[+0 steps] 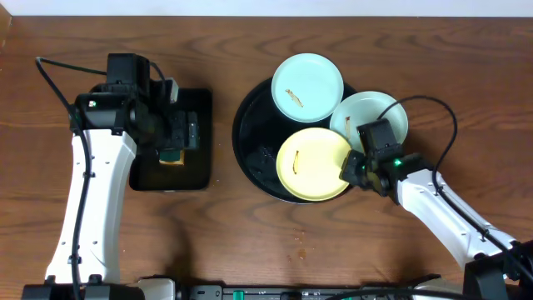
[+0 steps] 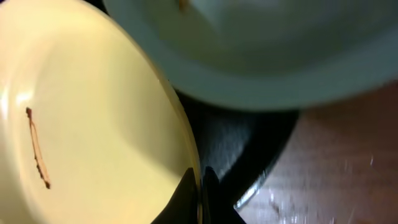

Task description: Clean dirty plates on tray and stack at the side

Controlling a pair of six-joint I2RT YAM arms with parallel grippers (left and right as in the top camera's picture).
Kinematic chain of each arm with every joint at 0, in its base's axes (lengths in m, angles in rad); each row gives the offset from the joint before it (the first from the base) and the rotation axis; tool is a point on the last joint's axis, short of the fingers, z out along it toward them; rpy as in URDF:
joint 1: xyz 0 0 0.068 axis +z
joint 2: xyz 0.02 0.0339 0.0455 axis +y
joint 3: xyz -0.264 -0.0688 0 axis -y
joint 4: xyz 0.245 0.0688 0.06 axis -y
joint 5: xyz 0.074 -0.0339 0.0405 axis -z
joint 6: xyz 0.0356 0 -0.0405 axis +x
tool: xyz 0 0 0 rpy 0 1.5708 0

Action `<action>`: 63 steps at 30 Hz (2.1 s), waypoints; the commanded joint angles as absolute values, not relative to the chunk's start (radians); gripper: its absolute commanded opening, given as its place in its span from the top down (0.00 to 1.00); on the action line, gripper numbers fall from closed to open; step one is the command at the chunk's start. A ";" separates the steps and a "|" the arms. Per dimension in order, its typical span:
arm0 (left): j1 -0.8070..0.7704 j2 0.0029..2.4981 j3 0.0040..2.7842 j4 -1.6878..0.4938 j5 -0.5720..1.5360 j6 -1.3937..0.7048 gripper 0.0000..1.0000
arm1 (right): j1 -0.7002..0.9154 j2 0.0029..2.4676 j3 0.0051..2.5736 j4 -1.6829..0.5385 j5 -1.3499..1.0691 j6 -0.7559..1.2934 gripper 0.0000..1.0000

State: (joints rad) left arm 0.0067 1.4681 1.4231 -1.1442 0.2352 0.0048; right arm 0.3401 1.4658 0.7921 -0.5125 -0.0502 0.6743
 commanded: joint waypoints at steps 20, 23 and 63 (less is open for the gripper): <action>0.055 1.652 1.423 -1.034 0.093 -0.089 0.14 | 0.361 1.459 0.827 -0.397 -0.198 0.349 0.99; 0.087 1.723 1.423 -1.031 0.101 -0.087 0.14 | 0.361 1.459 0.826 -0.400 -0.141 0.369 0.99; 0.105 2.054 1.361 -0.724 0.127 -0.038 0.34 | 0.361 1.459 0.815 -0.424 -0.015 0.369 0.99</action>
